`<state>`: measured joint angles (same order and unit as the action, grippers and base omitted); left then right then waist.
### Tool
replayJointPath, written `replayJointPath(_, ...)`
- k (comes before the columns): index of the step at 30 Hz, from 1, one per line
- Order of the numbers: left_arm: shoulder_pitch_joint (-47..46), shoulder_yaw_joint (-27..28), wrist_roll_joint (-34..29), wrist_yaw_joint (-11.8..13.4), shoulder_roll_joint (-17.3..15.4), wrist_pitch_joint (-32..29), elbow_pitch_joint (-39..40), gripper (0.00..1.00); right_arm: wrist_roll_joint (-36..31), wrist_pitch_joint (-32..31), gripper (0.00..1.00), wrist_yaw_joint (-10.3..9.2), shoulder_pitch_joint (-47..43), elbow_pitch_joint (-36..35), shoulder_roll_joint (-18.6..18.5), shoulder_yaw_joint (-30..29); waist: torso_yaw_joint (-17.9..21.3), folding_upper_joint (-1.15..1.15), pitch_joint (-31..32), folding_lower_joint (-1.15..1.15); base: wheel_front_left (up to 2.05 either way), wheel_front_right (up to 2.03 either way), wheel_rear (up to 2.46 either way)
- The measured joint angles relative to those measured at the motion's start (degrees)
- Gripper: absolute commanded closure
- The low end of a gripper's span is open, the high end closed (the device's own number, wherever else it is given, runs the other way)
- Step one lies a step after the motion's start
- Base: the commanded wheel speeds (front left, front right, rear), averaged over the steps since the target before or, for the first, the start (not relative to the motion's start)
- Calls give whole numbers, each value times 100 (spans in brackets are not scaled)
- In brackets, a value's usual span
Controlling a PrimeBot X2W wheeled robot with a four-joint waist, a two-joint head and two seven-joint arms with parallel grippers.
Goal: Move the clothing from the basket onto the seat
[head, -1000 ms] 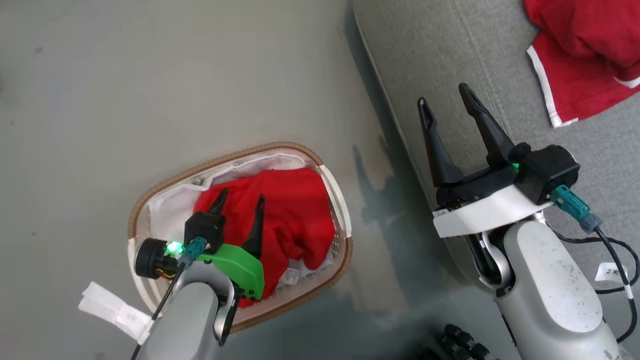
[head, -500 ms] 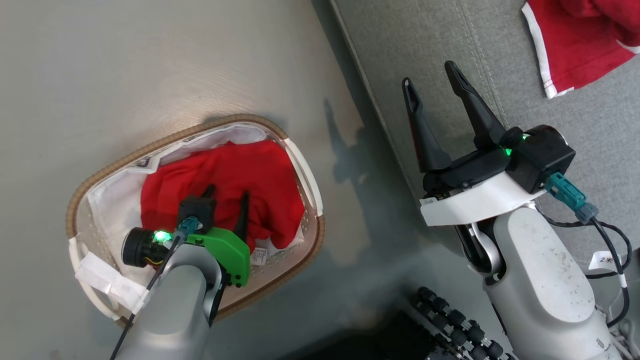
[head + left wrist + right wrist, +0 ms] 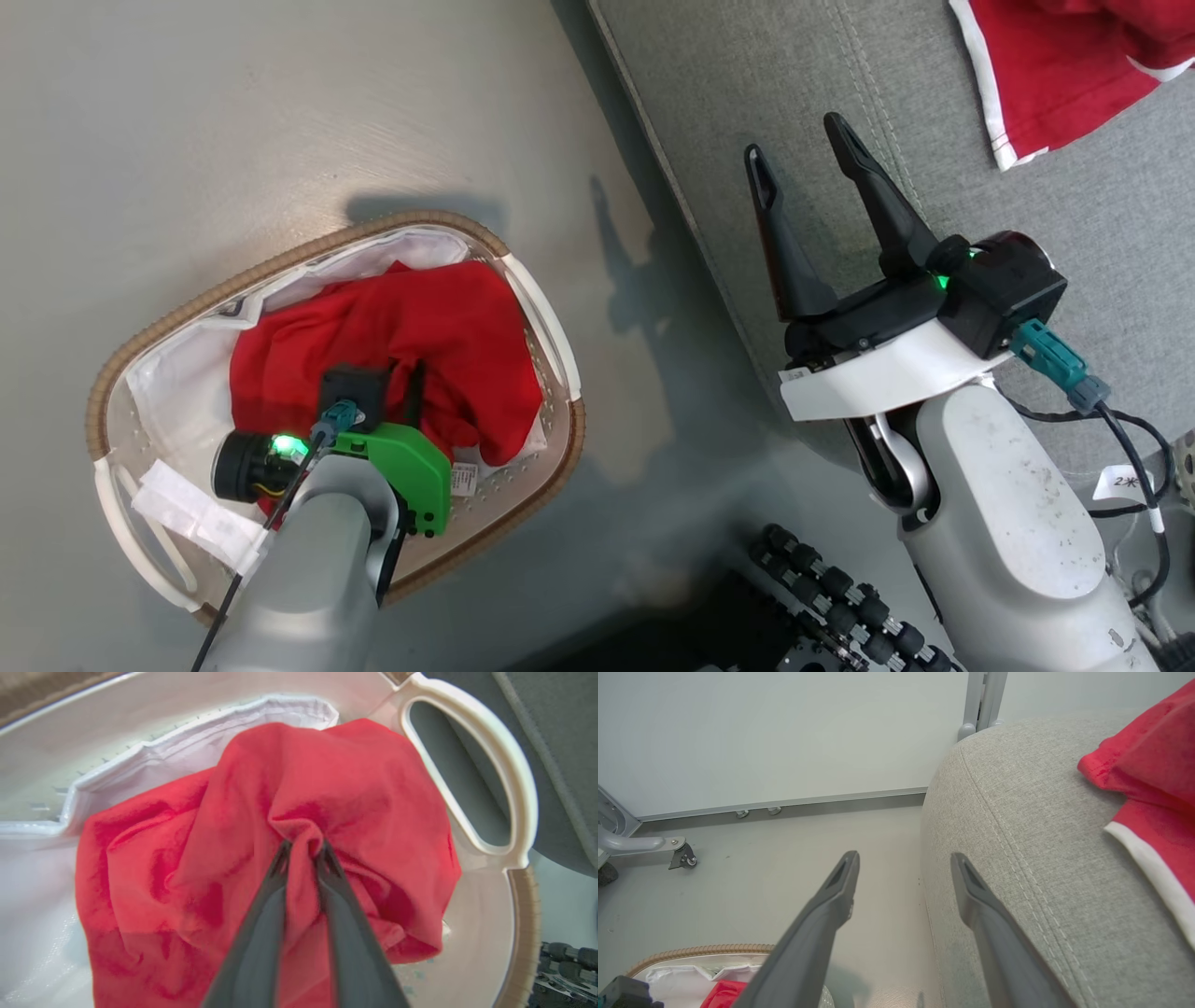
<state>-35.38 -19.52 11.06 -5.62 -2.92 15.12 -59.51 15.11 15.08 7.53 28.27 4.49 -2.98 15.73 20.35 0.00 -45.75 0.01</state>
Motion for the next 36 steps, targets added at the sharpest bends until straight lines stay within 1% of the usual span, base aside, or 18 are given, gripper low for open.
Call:
replayJointPath(5, 142, -62, 45, -48, 4, 0, 124, 100, -33, 0, 0, 0, -25, 129, 5, 23, -72, 0, 210, 0, 0, 0, 0)
replayJointPath(11, 554, -218, 238, -101, 7, 0, 524, 100, -59, 0, 0, 0, -179, 258, -3, 58, -186, 0, 600, 0, 0, 0, 0)
replayJointPath(19, 1256, -393, 595, -142, 7, 0, 1249, 100, -101, 0, 0, 0, -587, 436, -103, 22, -403, 0, 1299, -1, 0, 0, 0)
replayJointPath(27, 1828, -478, 739, -142, 8, 0, 1848, 100, -115, 0, 0, 0, -1035, 586, -154, -88, -702, 0, 2008, -1, 0, 0, 0)
replayJointPath(36, 2348, -411, 808, -143, 9, -1, 2591, 100, -210, 0, 0, 0, -1486, 744, -227, -26, -1032, 0, 2756, -1, 0, 0, 0)
